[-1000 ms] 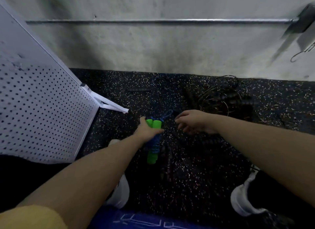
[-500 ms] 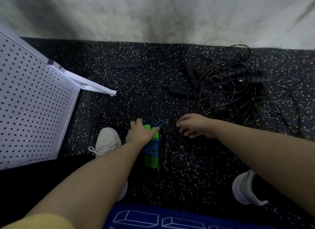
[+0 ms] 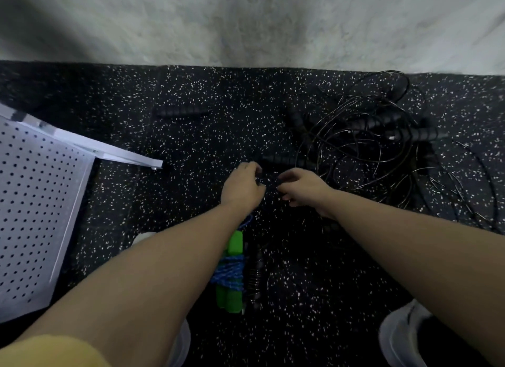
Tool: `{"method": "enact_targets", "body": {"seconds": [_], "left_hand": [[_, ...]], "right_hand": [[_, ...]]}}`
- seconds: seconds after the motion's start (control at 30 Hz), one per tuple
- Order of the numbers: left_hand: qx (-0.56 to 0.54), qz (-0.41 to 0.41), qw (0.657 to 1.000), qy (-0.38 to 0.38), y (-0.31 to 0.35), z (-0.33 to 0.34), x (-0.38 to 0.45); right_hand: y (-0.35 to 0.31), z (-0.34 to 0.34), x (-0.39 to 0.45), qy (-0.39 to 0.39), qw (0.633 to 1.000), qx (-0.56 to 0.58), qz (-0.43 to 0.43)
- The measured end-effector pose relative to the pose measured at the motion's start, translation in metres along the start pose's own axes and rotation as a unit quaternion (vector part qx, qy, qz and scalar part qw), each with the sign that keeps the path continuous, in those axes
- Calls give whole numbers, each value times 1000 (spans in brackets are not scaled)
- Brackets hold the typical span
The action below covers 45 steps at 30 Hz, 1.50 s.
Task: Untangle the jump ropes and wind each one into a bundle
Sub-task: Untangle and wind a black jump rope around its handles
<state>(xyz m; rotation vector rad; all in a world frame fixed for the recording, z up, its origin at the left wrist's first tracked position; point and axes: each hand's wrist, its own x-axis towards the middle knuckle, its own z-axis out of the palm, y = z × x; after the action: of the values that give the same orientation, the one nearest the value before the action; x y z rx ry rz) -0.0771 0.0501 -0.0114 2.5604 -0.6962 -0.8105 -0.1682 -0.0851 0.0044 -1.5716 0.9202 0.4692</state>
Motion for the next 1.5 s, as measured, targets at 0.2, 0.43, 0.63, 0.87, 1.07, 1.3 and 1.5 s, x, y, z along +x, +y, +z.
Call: {"method": "enact_targets", "body": {"seconds": [0.2, 0.43, 0.63, 0.87, 1.07, 1.3, 1.5], "left_hand": [[56, 68, 996, 22, 21, 13, 50], [246, 128, 958, -73, 30, 25, 65], [132, 49, 985, -104, 25, -5, 43], [117, 36, 988, -97, 33, -88, -5], [219, 126, 965, -65, 52, -149, -62], [226, 172, 959, -5, 84, -216, -124], [90, 171, 979, 62, 106, -256, -161]], "right_hand": [[4, -16, 28, 79, 997, -10, -2], [12, -24, 25, 111, 993, -39, -13], [1, -34, 4, 122, 990, -39, -59], [-41, -40, -44, 127, 970, -140, -151], [-74, -47, -97, 103, 915, -346, -180], [-96, -55, -168, 73, 923, -313, -210], [-106, -73, -215, 125, 925, -268, -239]]}}
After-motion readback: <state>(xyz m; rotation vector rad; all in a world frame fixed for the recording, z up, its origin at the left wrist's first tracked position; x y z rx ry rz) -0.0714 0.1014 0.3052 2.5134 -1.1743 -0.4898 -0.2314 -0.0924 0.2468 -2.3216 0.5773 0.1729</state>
